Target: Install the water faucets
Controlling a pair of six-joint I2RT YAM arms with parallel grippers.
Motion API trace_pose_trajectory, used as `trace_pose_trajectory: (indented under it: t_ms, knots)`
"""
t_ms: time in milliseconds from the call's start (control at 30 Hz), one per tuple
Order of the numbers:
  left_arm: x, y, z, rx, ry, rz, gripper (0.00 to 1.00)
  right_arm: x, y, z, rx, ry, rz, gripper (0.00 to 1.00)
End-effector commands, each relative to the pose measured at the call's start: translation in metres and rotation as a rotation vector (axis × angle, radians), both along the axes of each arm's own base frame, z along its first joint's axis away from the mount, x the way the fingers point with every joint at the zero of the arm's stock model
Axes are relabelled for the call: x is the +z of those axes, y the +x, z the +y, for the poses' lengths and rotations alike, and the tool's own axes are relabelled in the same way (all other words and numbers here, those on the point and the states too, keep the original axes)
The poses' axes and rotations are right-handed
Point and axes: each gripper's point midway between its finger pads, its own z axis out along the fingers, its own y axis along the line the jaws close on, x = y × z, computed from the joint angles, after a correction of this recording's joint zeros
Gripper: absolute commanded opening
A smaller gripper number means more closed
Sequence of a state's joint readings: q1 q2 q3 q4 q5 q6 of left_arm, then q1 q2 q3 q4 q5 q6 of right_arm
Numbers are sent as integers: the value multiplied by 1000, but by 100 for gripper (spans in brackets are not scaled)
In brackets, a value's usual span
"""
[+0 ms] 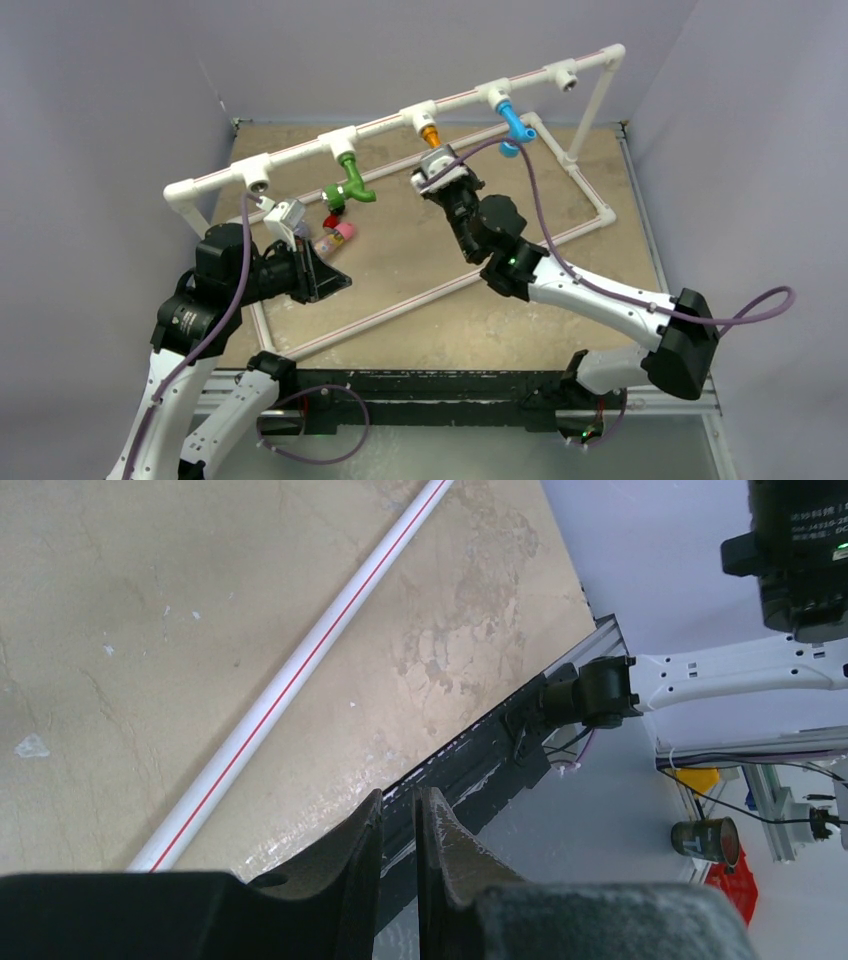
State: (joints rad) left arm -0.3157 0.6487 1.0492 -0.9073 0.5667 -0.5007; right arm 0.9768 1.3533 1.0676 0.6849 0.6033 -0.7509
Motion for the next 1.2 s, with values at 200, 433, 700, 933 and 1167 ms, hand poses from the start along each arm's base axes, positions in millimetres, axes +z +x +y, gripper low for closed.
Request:
trace_pose_trajectory:
  t_ms: [200,433,700,933,1167]
  knots:
    - [10,2,-2,-14,-8,-44,16,40,-8,-8,411,1271,543,0]
    - [10,-1,-3,-21,-17,-35,16,45,-18,-18,760,1709,775,0]
    - [11,-3,-3,-23,-22,-35,16,56,-27,-2,981,1824,931,12]
    - [9,-4,-1,-20,-15,-38,16,45,-23,-16,773,1697,814,58]
    - [8,-1,-3,-23,-17,-35,16,32,-26,-37,545,1442,704,85]
